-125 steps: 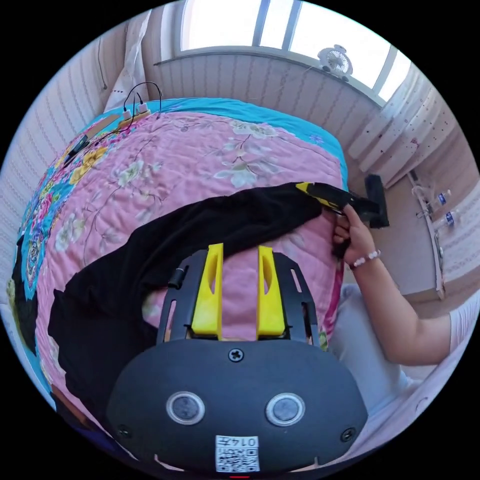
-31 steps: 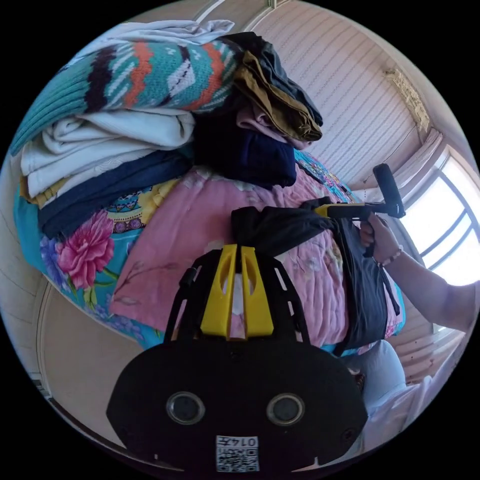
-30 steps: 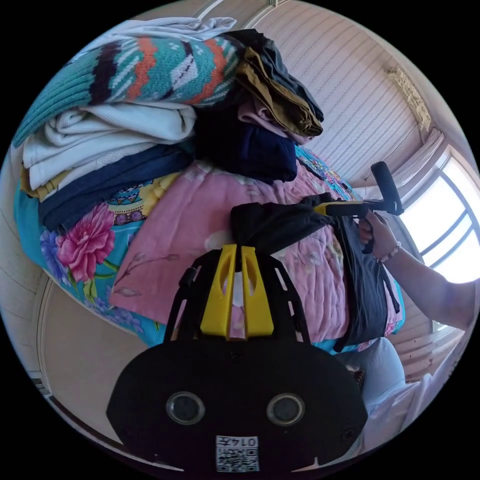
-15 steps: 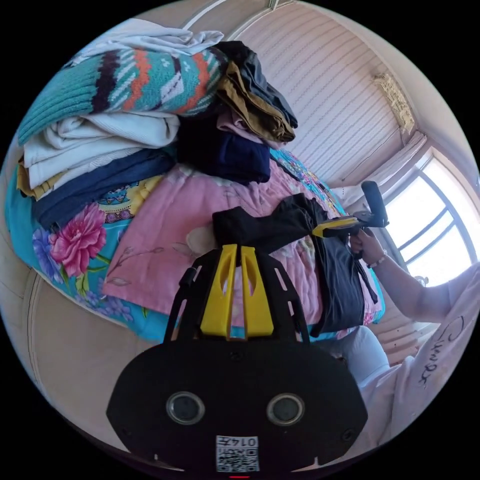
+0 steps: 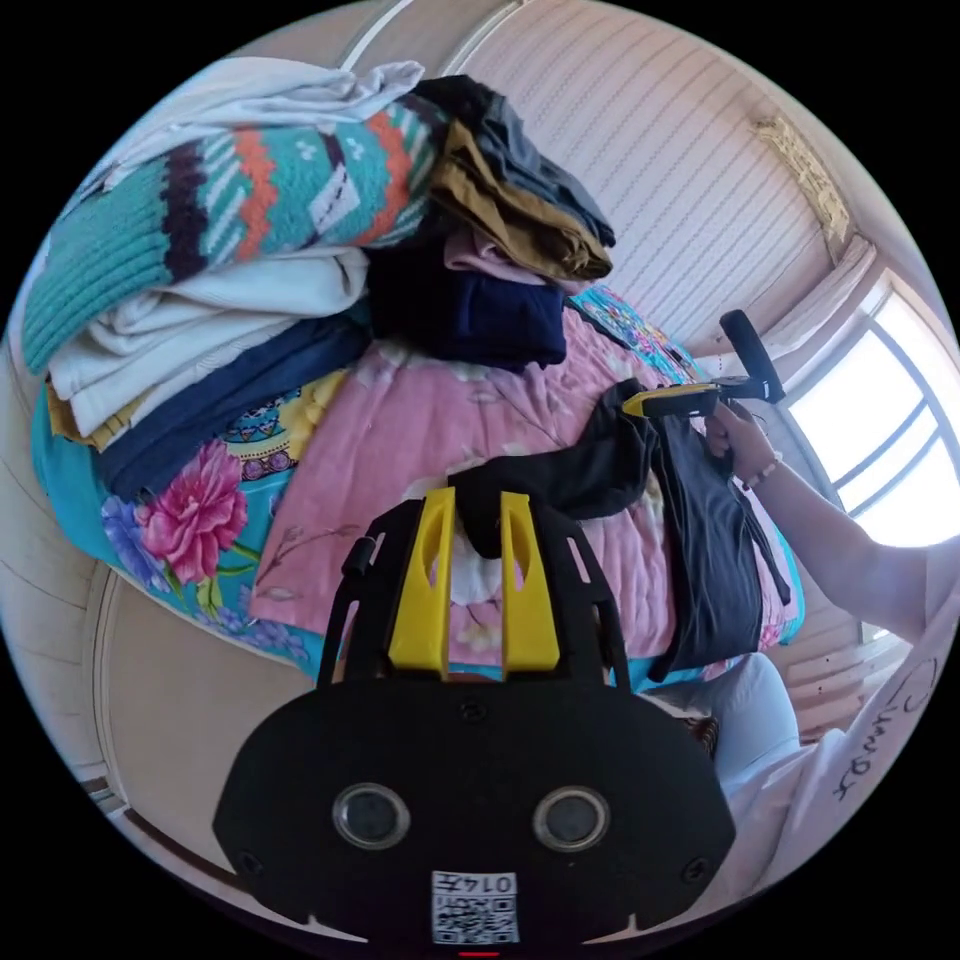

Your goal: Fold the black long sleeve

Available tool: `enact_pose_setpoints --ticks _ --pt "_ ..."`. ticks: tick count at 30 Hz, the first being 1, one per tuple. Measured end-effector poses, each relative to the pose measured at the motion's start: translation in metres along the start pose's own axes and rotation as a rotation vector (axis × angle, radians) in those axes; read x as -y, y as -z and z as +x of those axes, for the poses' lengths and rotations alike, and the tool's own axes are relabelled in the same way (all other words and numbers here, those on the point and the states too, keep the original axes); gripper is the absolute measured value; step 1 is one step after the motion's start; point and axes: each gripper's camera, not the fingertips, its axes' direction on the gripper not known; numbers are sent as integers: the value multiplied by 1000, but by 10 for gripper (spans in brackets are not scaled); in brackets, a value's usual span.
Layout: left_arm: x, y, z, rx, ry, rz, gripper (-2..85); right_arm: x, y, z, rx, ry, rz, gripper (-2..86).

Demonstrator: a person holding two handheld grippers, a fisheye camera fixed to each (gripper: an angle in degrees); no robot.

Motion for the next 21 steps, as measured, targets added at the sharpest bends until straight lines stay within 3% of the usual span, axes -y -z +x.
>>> enact_pose_setpoints --ticks 2,7,15,21 --pt "5 -20 6 -24 -6 -95 77 9 -41 6 2 -14 -111 57" --pt "7 -7 28 7 -74 -96 10 13 -50 -1 -15 34 -78 8" --pt "18 83 50 122 -151 136 13 19 -52 4 89 -46 141 0" --pt "12 44 26 133 -60 -64 71 17 -86 -5 100 -100 126 14"
